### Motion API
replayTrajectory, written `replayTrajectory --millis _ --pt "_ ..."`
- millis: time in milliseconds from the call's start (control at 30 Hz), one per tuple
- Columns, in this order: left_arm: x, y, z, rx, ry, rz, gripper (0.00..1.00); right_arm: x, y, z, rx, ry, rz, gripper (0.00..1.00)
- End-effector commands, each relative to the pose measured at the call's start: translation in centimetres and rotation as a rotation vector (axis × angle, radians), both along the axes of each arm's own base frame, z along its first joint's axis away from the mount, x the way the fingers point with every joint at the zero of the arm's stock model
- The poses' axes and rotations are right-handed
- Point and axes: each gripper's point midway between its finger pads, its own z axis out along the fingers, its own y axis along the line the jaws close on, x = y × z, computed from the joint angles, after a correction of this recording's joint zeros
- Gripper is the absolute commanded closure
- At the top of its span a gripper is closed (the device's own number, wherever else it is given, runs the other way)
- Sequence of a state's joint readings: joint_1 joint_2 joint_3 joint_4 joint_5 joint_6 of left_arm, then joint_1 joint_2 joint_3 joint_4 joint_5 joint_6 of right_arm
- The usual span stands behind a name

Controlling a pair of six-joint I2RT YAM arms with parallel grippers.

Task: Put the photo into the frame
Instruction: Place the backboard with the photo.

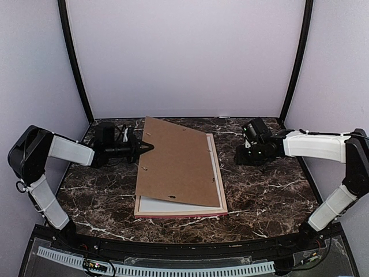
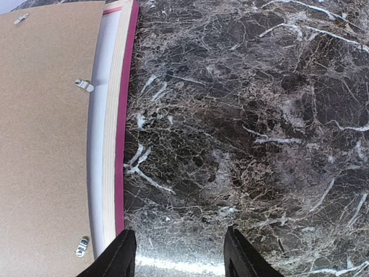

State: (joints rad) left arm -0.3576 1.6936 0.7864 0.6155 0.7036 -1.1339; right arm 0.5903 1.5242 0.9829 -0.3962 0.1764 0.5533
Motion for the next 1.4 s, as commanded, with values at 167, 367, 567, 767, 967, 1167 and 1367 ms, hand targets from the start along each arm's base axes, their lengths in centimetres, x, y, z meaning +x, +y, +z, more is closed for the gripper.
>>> replayTrajectory --millis 167,367,567,767,967,1167,1367 --pt "0.7 -1.5 3.7 -0.068 -0.112 -0.065 1.0 0.3 0.0 -0.8 -0.006 0.003 0.006 0.46" --pt "0.6 -1.9 3.5 -0.064 -0.104 -0.077 1.0 0.2 -0.1 -0.9 -0.011 0.004 0.004 0.46" --pt "0.3 -2.2 3.4 -0.059 -0.096 -0.084 1.0 0.1 -0.1 -1.3 -0.013 0.011 0.008 0.46" --pt "0.1 -2.4 2.9 -0.048 -0.079 -0.087 1.0 0.0 -0.1 -1.5 -0.013 0.015 0.008 0.46" --pt "0.0 -2.3 2.8 -0.04 -0.071 -0.083 1.0 0.0 0.0 -1.7 -0.011 0.019 0.012 0.45" --pt "-0.1 -2.1 2.6 -0.011 -0.071 -0.078 1.0 0.1 0.1 -1.7 -0.008 0.017 0.017 0.43" --pt "0.1 -2.2 2.0 -0.006 -0.06 -0.084 1.0 0.1 0.1 -1.6 -0.01 0.017 0.023 0.4"
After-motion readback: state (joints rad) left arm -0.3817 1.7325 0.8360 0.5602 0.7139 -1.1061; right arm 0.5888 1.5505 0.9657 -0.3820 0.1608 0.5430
